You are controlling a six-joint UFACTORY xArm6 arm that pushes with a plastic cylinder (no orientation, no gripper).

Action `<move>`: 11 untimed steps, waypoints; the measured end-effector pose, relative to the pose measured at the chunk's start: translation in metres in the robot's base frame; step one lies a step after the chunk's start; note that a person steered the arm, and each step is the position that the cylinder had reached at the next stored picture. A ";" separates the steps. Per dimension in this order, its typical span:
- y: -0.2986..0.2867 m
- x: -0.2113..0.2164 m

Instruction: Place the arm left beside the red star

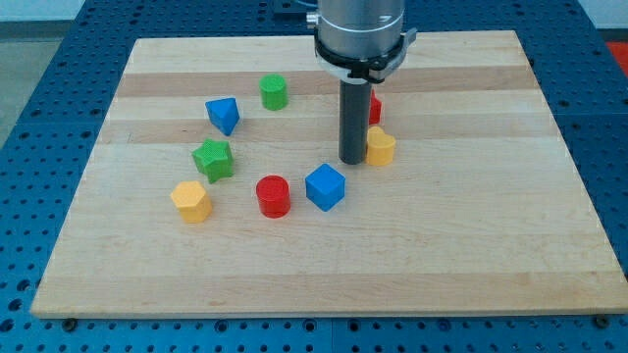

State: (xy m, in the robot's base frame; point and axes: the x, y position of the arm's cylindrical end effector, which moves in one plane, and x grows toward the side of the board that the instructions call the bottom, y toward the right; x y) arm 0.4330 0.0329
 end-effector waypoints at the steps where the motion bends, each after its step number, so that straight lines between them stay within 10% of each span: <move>1: 0.002 -0.003; 11: -0.057 -0.047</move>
